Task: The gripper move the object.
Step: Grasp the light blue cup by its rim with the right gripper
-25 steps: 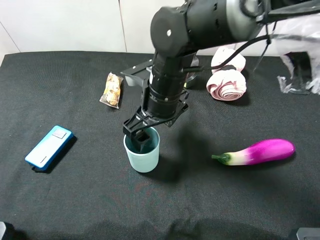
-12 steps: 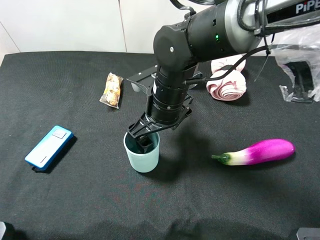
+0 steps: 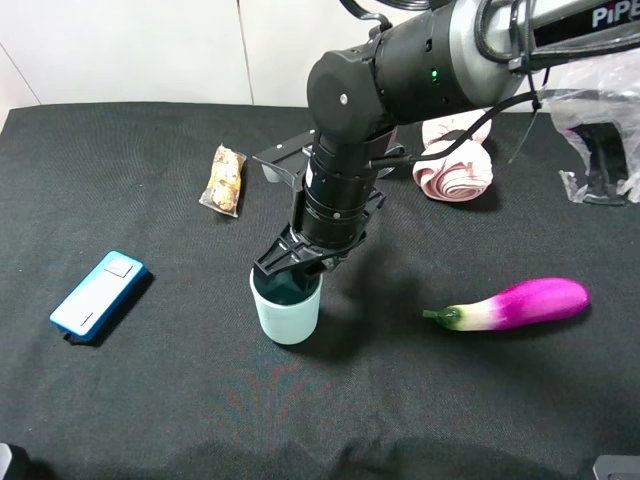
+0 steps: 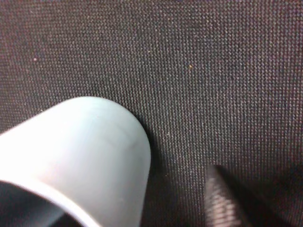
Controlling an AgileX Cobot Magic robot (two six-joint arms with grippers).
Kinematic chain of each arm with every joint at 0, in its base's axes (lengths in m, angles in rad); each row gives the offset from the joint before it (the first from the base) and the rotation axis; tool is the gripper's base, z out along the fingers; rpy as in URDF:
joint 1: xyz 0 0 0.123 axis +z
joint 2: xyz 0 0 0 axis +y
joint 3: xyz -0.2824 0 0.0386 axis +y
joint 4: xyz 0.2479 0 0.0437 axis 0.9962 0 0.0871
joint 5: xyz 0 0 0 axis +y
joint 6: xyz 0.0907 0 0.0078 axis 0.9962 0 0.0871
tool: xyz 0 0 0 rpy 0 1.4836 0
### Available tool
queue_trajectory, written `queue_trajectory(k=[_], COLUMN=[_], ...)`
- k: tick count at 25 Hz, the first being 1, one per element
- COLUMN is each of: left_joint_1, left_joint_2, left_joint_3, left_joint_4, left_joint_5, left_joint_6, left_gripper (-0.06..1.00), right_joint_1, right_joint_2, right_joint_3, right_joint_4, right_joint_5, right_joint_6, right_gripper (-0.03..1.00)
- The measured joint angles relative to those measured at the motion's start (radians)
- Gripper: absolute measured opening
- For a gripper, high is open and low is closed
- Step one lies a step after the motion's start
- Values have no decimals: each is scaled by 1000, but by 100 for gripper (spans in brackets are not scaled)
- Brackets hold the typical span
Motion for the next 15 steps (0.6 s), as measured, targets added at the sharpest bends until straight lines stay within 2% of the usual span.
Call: queue_trajectory(k=[8,10,15], left_joint_1=[0,0,0], left_joint_2=[0,0,0], left_joint_3=[0,0,0], left_joint_4=[0,0,0], left_joint_5=[0,0,0], left_joint_6=[0,0,0], left_gripper=[93,93,93], right_joint_1=[0,0,0], right_joint_2=[0,0,0], right_joint_3=[0,0,0], right_joint_4=[4,8,11], right_joint_5=[0,0,1], right_joint_6=[0,0,0], right_gripper=[7,0,0])
